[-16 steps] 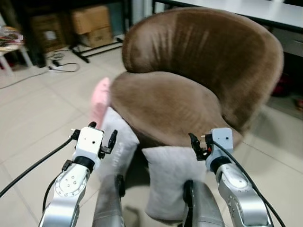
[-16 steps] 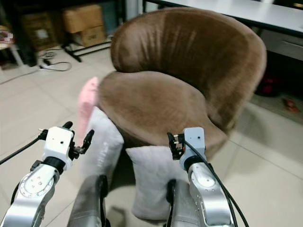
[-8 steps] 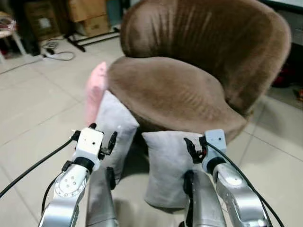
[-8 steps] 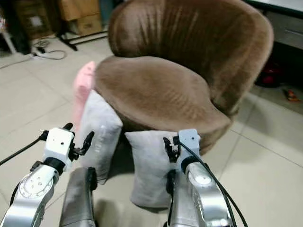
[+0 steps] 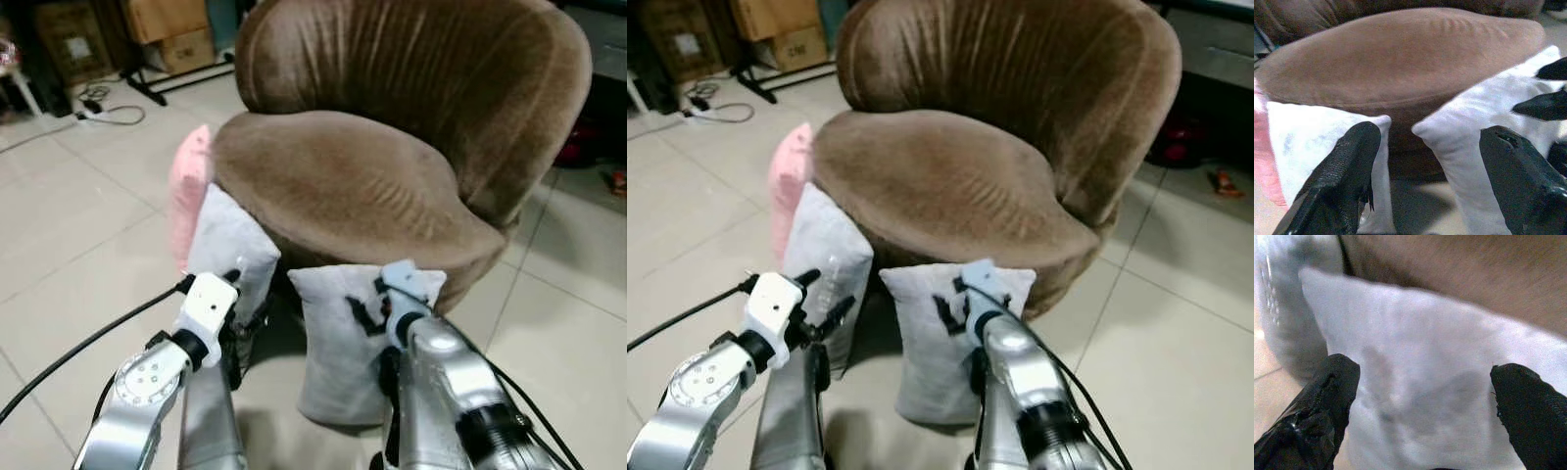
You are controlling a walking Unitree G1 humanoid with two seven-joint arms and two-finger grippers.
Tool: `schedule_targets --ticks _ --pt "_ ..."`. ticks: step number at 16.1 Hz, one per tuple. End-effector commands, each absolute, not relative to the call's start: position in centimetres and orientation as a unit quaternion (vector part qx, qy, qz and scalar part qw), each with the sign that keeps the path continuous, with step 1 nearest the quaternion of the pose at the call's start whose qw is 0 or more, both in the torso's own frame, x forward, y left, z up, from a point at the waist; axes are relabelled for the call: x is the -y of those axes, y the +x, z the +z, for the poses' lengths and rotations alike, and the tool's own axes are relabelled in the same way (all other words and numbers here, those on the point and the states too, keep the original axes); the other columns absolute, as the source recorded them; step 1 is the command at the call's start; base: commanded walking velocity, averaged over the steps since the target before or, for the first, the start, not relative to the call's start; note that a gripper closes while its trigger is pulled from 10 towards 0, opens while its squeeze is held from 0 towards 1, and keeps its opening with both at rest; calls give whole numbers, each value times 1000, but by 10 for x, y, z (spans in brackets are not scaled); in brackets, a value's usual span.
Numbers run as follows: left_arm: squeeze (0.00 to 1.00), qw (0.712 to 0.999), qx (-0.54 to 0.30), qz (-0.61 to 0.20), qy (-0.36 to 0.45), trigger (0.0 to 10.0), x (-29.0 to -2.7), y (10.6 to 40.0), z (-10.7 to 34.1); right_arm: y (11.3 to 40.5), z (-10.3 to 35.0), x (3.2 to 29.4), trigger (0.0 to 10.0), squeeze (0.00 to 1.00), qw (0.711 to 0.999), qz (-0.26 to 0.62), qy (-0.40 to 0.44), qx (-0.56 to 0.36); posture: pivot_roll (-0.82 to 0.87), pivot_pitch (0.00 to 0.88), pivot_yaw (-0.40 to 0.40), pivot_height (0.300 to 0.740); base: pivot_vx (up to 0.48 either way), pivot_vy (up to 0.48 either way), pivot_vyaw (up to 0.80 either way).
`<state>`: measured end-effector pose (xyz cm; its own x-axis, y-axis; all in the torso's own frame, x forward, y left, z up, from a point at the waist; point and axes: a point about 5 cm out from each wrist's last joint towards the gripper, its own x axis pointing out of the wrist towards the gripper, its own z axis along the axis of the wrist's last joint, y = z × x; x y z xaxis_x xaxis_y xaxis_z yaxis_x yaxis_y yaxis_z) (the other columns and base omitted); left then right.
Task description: Move the pillow to the sofa from floor
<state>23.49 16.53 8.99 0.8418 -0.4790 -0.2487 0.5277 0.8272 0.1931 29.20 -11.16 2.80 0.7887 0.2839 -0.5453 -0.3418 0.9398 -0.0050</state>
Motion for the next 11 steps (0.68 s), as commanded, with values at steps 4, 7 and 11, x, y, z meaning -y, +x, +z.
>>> schedule_targets --ticks 4,7,11 --pt "0 936 -99 -311 133 10000 -161 230 97 314 24 107 10000 0 945 140 -91 -281 57 0 -29 446 0 0 0" --pt "0 935 -96 -315 133 10000 -162 222 103 324 28 108 10000 0 945 120 -124 -279 70 77 -50 446 0 0 0" --pt "0 930 -108 -327 125 10000 -159 205 109 320 18 101 10000 0 936 123 -128 -304 110 167 -76 446 0 0 0"
